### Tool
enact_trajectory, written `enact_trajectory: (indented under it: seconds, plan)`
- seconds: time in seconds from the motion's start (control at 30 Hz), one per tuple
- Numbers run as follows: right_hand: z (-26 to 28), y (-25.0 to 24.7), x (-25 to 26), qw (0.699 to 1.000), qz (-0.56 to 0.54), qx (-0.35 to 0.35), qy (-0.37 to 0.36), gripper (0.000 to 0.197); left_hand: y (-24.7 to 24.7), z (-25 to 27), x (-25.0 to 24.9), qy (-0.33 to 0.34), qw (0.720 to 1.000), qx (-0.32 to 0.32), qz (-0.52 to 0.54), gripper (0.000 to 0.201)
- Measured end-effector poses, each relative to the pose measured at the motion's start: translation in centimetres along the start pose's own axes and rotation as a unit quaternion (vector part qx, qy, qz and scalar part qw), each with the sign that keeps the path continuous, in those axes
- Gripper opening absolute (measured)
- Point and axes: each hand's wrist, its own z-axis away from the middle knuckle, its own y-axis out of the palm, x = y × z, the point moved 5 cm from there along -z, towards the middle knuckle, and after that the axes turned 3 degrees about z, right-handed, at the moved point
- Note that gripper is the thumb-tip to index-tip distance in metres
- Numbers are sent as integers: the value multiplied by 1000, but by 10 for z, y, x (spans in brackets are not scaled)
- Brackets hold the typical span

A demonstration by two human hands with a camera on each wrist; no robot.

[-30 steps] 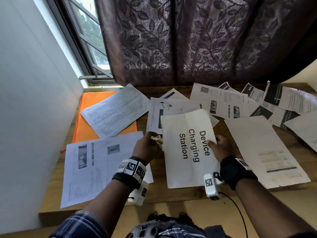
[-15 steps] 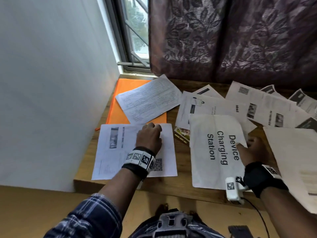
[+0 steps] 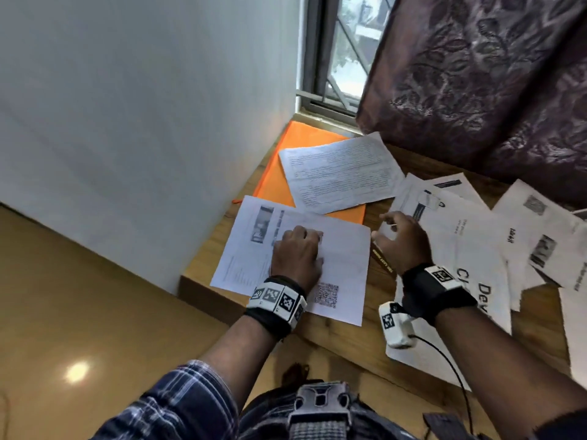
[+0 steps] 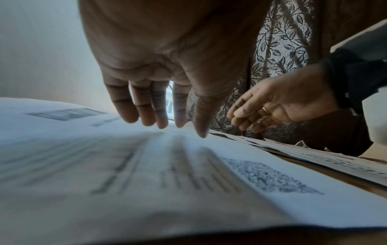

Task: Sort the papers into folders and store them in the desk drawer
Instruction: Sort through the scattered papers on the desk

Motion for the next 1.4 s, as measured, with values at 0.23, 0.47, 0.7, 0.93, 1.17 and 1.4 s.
enact_trajectory:
  seconds: [0.23, 0.47, 0.7, 0.93, 1.17, 1.4]
  plan:
    - [-17, 53, 65, 981, 103, 112, -123, 41, -11, 22, 41, -133, 991, -8, -32, 76]
    - [-28, 79, 92, 950, 226, 164, -138, 66, -8, 30, 51, -112, 993, -17, -22, 81]
    - [-37, 78, 103, 967, 152, 180, -95, 25, -9, 32, 58, -99, 995, -32, -8, 97]
    - [-41, 65, 91, 978, 38, 186, -87, 7, -26, 18, 74, -130, 990, -55, 22, 98]
    - [-27, 20, 21, 974, -188, 119, 31, 9, -56, 6, 83, -171, 961, -137, 169, 100]
    - [8, 4, -34, 924, -341, 70, 158, 13, -31, -11, 41, -126, 908, -52, 396, 57]
